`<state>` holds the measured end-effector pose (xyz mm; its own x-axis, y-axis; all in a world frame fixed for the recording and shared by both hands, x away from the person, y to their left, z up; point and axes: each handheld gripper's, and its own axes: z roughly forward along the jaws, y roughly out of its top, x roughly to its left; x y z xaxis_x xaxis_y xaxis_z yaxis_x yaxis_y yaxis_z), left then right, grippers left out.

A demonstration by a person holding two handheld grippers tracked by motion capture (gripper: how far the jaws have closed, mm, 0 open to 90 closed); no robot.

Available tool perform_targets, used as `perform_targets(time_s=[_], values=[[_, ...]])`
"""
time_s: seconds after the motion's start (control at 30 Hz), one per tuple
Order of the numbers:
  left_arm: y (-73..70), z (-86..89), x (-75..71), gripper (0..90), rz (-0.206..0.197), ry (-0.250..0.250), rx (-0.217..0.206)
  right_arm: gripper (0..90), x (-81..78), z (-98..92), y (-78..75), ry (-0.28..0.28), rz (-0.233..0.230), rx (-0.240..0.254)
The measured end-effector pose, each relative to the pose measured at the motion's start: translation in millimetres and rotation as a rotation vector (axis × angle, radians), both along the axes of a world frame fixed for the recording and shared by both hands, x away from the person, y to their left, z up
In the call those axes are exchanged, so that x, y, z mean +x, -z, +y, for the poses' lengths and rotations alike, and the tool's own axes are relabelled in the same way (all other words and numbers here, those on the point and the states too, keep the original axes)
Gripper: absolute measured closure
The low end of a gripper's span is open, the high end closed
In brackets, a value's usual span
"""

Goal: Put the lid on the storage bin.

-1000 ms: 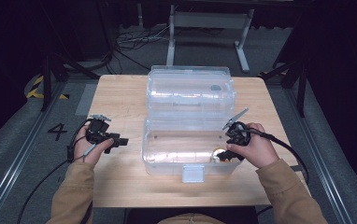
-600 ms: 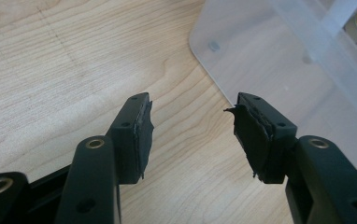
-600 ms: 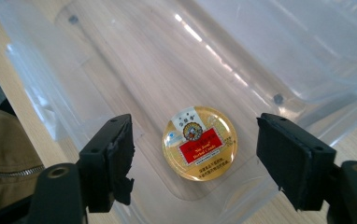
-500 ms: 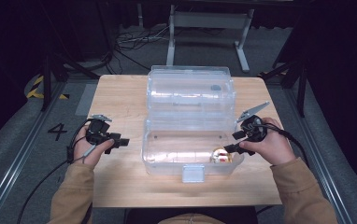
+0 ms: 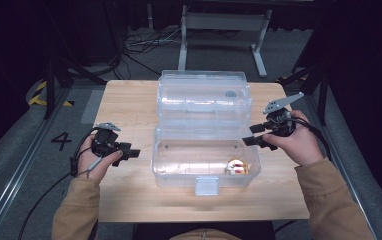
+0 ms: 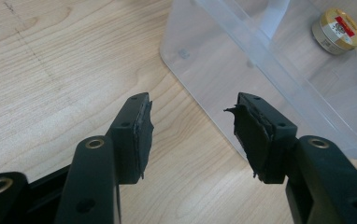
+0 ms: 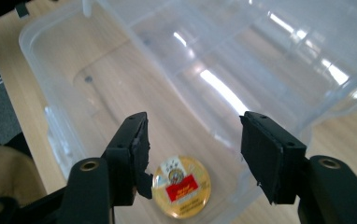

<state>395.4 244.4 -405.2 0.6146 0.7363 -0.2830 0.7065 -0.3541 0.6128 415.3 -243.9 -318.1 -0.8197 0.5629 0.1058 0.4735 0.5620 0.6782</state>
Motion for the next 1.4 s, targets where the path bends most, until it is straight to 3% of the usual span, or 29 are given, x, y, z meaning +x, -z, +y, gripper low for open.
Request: perform_targets(time_s=[0.23, 0.53, 0.77, 1.0, 1.1, 1.17, 1.2, 1.27, 1.4], values=[[-0.4, 3.4, -4.0, 47.0, 0.001, -0.010, -0.007, 41.6, 19.3, 10.3, -12.9, -0.031, -0.038, 0.059], [-1.3, 9.5, -11.2, 47.0, -0.001, -0.024, -0.010, 42.5, 48.3, 34.0, -21.4, -0.065, -0.071, 0.071], [-1.7, 13.0, -17.1, 47.0, -0.005, -0.033, -0.012, 42.4, 65.3, 49.3, -25.0, -0.084, -0.111, 0.078], [-2.8, 13.3, -22.1, 47.0, -0.008, -0.030, -0.009, 44.7, 84.8, 57.1, -15.9, -0.071, -0.107, 0.036], [-3.0, 12.0, -23.8, 46.9, -0.006, -0.026, -0.008, 49.7, 91.1, 59.7, -9.9, -0.089, -0.100, 0.013], [-3.2, 11.3, -24.2, 47.0, -0.005, -0.024, -0.012, 56.7, 94.4, 61.1, -5.9, -0.114, -0.085, -0.024], [-3.4, 9.8, -25.0, 47.0, -0.006, -0.017, -0.013, 61.9, 94.6, 61.9, -4.4, -0.122, -0.102, -0.029], [-3.0, 9.1, -25.4, 47.0, -0.005, -0.011, -0.016, 68.8, 93.7, 62.3, -4.8, -0.133, -0.097, -0.026], [-4.5, 7.0, -27.4, 47.0, -0.007, 0.003, -0.032, 73.2, 95.0, 60.7, -5.0, -0.151, -0.094, -0.027]])
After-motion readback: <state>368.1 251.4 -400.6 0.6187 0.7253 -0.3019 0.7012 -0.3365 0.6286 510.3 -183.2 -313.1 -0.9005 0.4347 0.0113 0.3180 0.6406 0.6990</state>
